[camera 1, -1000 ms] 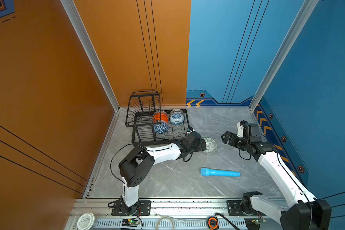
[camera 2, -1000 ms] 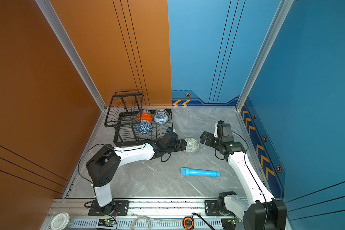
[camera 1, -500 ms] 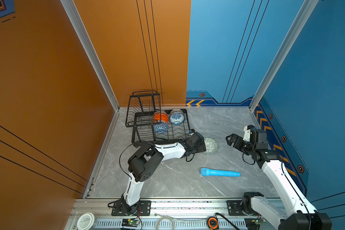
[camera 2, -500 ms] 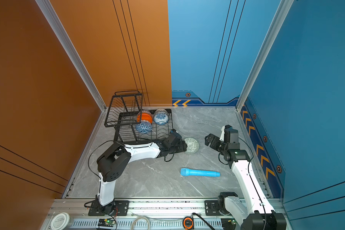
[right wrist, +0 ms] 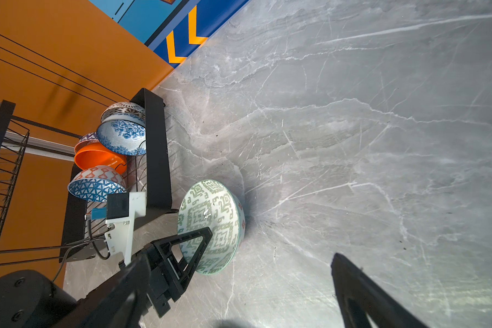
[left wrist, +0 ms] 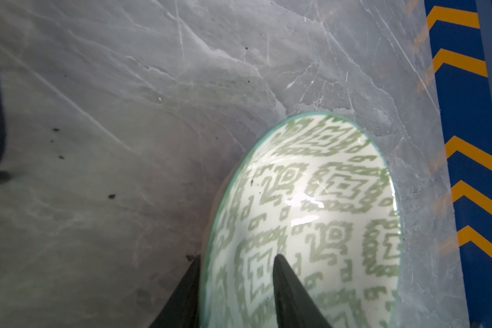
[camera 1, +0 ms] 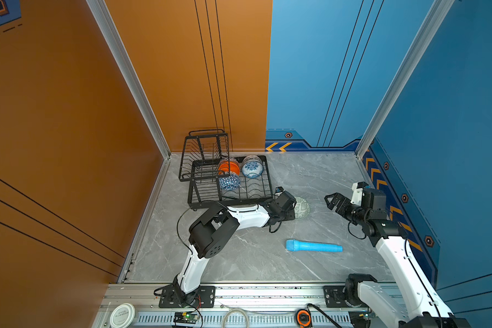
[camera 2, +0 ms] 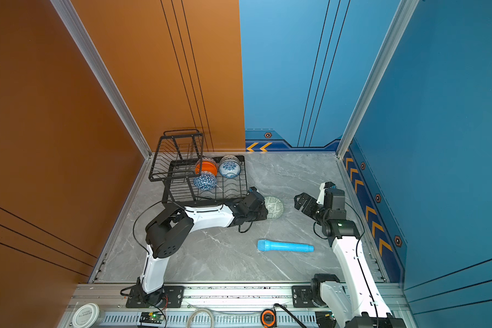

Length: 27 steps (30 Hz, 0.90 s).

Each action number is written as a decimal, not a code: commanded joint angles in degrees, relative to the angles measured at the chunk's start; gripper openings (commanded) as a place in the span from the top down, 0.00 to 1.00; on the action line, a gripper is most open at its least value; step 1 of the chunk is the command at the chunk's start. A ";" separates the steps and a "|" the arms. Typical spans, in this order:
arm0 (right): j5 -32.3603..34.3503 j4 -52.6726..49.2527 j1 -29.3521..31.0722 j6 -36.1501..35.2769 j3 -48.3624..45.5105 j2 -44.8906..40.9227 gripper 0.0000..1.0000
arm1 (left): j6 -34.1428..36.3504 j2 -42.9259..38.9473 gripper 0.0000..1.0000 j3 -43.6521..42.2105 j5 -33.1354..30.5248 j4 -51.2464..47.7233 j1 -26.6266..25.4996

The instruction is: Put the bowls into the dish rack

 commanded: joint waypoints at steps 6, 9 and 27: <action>-2.21 1.40 -0.77 1.77 -1.76 -1.49 0.00 | 1.07 1.39 0.79 0.28 -1.60 -0.81 -0.44; -2.71 1.94 -0.75 2.81 -2.18 -1.53 0.00 | 0.75 0.97 0.81 -0.17 -1.94 0.15 -0.38; -0.03 13.80 9.27 22.98 6.56 -0.36 0.00 | 8.00 -14.56 1.00 -9.75 -16.00 23.21 3.26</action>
